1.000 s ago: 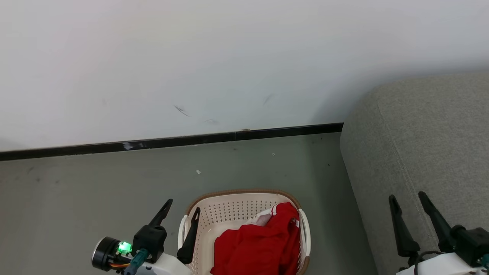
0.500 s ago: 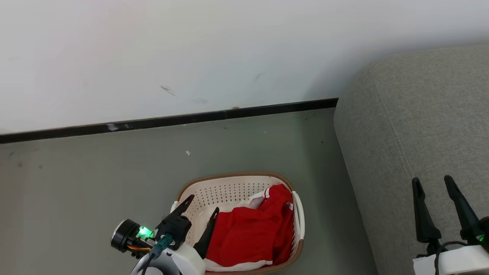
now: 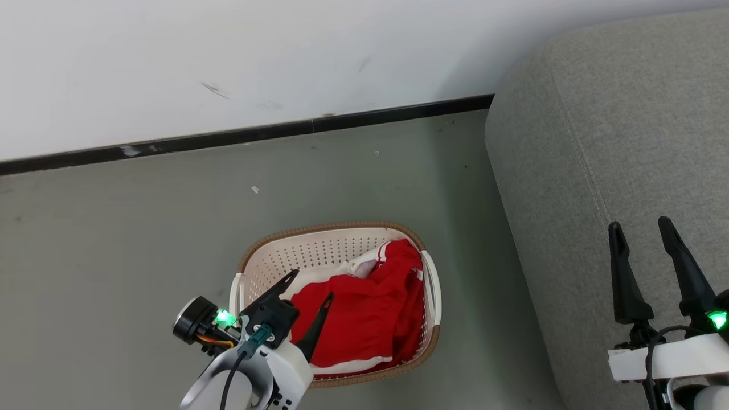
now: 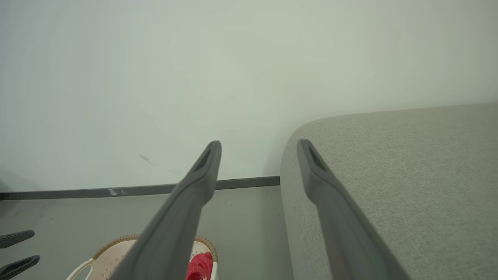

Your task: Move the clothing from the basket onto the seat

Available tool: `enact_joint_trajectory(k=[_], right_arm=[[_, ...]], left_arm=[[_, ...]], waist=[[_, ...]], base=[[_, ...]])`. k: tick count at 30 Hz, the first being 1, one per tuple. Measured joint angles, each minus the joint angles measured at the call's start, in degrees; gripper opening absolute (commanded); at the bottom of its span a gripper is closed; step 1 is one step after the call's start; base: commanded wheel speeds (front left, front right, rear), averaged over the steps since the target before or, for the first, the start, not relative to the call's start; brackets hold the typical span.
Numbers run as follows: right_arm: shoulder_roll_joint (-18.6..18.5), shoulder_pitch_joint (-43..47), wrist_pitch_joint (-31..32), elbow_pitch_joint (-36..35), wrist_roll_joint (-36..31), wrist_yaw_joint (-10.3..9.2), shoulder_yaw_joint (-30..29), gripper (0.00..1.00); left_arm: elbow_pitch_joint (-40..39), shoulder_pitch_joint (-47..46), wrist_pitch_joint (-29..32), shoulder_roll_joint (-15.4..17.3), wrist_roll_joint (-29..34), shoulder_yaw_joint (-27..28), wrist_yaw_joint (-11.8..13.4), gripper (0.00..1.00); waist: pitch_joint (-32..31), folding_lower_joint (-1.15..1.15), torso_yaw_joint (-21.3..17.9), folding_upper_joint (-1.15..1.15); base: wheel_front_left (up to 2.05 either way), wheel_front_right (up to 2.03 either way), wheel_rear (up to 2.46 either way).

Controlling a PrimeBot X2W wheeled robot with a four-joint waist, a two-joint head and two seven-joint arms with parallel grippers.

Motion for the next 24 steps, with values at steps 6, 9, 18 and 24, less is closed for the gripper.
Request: enact_joint_trajectory(k=[6,9,18,24], right_arm=[[0.0,-2.6,0.0,-1.1,0.7,0.00,0.9,1.00],[0.0,-3.8,0.0,-1.3,1.4,0.00,1.4,1.00],[0.0,-8.1,0.0,-1.9,2.7,0.00,1.9,1.00],[-0.1,-10.9,0.0,-2.7,3.4,0.00,3.0,1.00]], left_arm=[[1.3,-3.1,0.0,-0.3,1.0,-0.9,-0.5,1.00],[2.2,-4.7,0.0,-0.3,1.4,-1.0,-0.5,1.00],[4.6,-8.6,0.5,-0.5,2.3,-1.7,-0.5,1.00],[6.4,-10.8,0.5,-0.1,3.9,-2.0,-0.5,1.00]], waist=[[3.4,0.00,-1.3,0.00],[5.2,0.00,-2.1,0.00],[10.6,0.00,-4.8,0.00],[14.0,0.00,-6.6,0.00]], base=[[0.00,0.00,0.00],[0.00,0.00,0.00],[0.00,0.00,0.00],[0.00,0.00,0.00]])
